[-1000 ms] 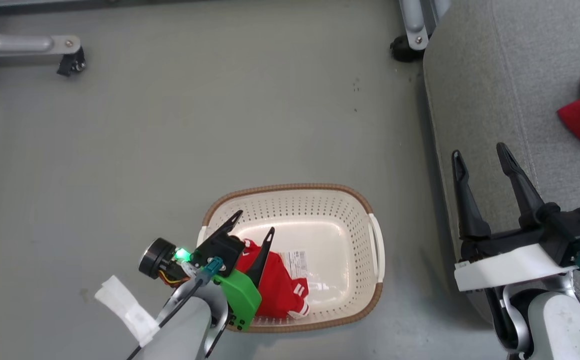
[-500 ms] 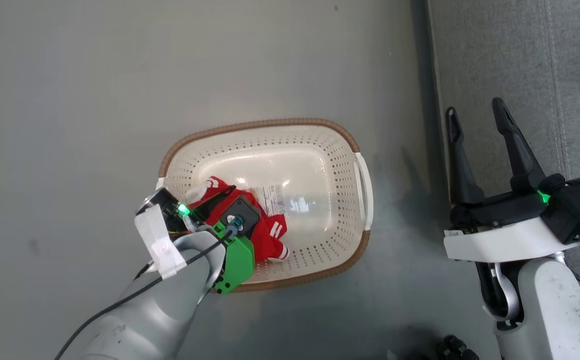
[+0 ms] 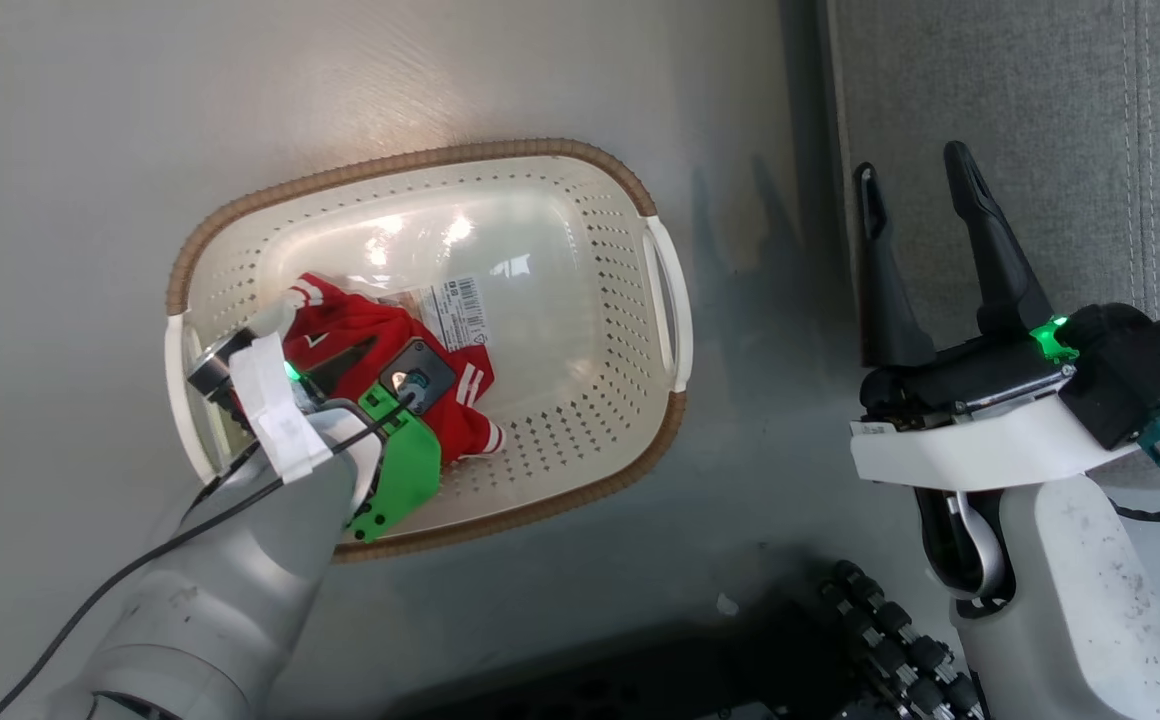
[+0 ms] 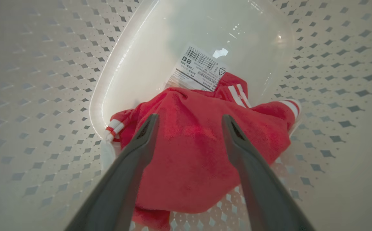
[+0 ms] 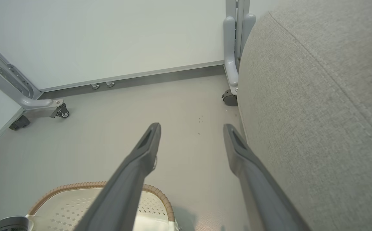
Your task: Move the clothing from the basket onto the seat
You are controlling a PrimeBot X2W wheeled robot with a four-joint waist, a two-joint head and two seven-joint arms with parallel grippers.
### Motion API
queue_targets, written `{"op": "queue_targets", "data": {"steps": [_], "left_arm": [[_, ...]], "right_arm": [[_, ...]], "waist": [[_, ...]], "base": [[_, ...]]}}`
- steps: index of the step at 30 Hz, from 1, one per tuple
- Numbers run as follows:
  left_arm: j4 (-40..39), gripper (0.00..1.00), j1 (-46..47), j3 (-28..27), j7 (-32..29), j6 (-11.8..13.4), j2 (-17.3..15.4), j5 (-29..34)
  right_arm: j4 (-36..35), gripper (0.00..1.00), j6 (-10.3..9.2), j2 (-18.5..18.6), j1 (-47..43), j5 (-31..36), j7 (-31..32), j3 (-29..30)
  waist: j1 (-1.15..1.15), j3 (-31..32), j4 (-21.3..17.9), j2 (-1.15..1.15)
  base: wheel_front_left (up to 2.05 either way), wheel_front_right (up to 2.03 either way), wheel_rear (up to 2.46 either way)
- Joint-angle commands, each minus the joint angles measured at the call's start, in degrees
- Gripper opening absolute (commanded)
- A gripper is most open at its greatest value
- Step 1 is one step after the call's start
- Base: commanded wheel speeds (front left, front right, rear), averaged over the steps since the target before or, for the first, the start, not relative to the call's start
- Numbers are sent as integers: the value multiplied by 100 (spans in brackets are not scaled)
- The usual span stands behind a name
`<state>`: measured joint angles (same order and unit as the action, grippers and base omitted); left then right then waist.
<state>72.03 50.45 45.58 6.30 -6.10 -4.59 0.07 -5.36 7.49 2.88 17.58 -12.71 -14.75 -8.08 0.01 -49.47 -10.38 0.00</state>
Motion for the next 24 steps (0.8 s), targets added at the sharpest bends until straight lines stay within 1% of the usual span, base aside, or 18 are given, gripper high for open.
{"op": "queue_targets", "data": {"steps": [1, 5, 12, 18, 24], "left_arm": [[23, 100, 158, -4, -39, -22, -124, -22], [92, 100, 298, -70, -174, -30, -315, -141], [154, 100, 460, -22, -611, -22, -622, -178], [173, 100, 520, 34, -1037, -3, -727, -175], [187, 100, 543, 55, -1665, 15, -767, -230]], "right_arm": [[43, 100, 0, 2, 123, -81, -43, -49], [68, 100, 0, 1, 266, -295, -47, -134], [68, 100, 0, 3, 377, -550, -50, -271], [76, 100, 0, 4, 400, -679, -51, -339], [75, 100, 0, 4, 407, -733, -51, -368]], "waist": [[-1, -481, -438, 0], [-1, -671, -594, 0], [-1, -853, -798, 0], [-1, -943, -900, 0], [-1, -1005, -947, 0]], "base": [[0, 0, 0], [0, 0, 0], [0, 0, 0], [0, 0, 0], [0, 0, 0]]}}
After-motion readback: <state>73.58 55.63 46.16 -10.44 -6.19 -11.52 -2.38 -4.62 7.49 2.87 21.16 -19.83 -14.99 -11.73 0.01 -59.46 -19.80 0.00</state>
